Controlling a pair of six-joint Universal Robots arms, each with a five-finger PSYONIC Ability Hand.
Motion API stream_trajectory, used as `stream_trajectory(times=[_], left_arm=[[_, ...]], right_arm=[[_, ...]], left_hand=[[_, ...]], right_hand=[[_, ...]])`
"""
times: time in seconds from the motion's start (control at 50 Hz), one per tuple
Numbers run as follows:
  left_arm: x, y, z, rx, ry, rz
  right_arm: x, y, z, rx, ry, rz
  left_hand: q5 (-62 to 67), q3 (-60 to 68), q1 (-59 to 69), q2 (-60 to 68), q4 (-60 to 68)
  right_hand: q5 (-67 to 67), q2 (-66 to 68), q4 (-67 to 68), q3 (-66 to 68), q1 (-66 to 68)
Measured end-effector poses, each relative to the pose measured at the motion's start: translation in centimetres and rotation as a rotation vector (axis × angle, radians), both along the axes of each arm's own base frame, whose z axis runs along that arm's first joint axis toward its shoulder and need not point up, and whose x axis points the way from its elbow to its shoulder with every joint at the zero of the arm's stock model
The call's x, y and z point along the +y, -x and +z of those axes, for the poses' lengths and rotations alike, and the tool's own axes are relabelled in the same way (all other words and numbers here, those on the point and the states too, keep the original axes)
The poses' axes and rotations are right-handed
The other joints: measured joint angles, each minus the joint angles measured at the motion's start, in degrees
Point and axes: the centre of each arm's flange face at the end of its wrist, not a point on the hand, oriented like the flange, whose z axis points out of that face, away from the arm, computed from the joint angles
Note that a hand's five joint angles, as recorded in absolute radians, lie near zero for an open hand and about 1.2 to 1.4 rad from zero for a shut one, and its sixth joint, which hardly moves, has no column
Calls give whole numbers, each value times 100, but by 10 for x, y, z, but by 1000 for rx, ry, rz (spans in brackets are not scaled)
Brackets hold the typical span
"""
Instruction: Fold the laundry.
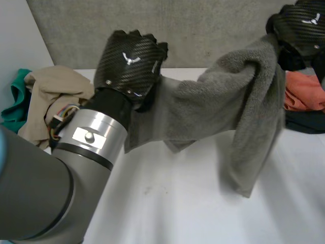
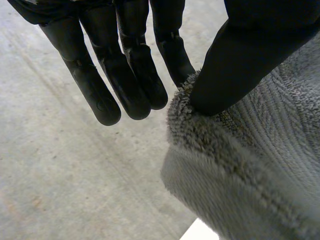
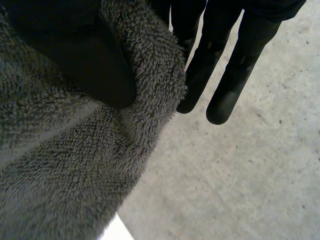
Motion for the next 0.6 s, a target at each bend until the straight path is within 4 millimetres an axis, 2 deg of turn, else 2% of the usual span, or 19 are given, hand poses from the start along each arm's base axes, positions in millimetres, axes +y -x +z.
stream_trajectory(times=[0.06, 0.16, 0.2, 0.24, 0.26, 0.28, 0.3, 0.32, 0.38, 0.44, 0.52, 0.6], left_arm=[[-6, -5, -3, -3, -15, 28], [-22, -8, -26, -29, -84, 66], [-27, -6, -36, -39, -115, 73], [-35, -4, -54, -56, -163, 80], [-36, -3, -56, -58, -170, 81], [-38, -2, -62, -63, -184, 82], [-40, -1, -66, -67, -194, 83], [-41, -1, -68, -69, -199, 85], [-46, -2, -71, -73, -210, 96], [-50, -5, -70, -71, -212, 111], [-54, -9, -65, -61, -205, 125], [-53, -12, -50, -36, -181, 128]], right_arm=[[-17, -15, -7, -26, 10, 25], [-46, -40, -36, -52, 16, 58], [-58, -51, -55, -52, 3, 69], [-73, -64, -90, -36, -32, 74], [-75, -65, -94, -32, -38, 72], [-76, -66, -100, -27, -46, 70], [-79, -68, -115, -9, -77, 47], [-80, -67, -118, -3, -91, 31], [-75, -59, -121, 20, -144, -43], [-61, -45, -112, 47, -206, -121], [-27, -25, -100, 105, -322, -177], [1, -6, -107, 171, -467, -189]], left_hand=[[0, 0, 0, 0, 0], [0, 0, 0, 0, 0], [0, 0, 0, 0, 1], [0, 0, 0, 0, 1], [0, 1, 0, 0, 1], [0, 1, 0, 0, 1], [0, 1, 0, 0, 1], [0, 1, 0, 0, 1], [0, 1, 0, 0, 1], [0, 1, 0, 0, 1], [0, 1, 0, 0, 2], [0, 1, 0, 0, 2]], right_hand=[[0, 0, 0, 9, 0], [-111, -114, -123, -114, -86], [-1342, -1504, -1503, -1496, -1296], [-4114, -4106, -4044, -4015, -3839], [-4313, -4309, -4262, -4230, -4113], [-5021, -5073, -5111, -5051, -4728], [-5301, -5331, -5478, -5416, -4934], [-5348, -5415, -5580, -5524, -4962], [-5349, -5433, -5666, -5592, -4962], [-5349, -5433, -5670, -5592, -4962], [-5349, -5433, -5670, -5592, -4962], [-5349, -5433, -5670, -5592, -4962]])
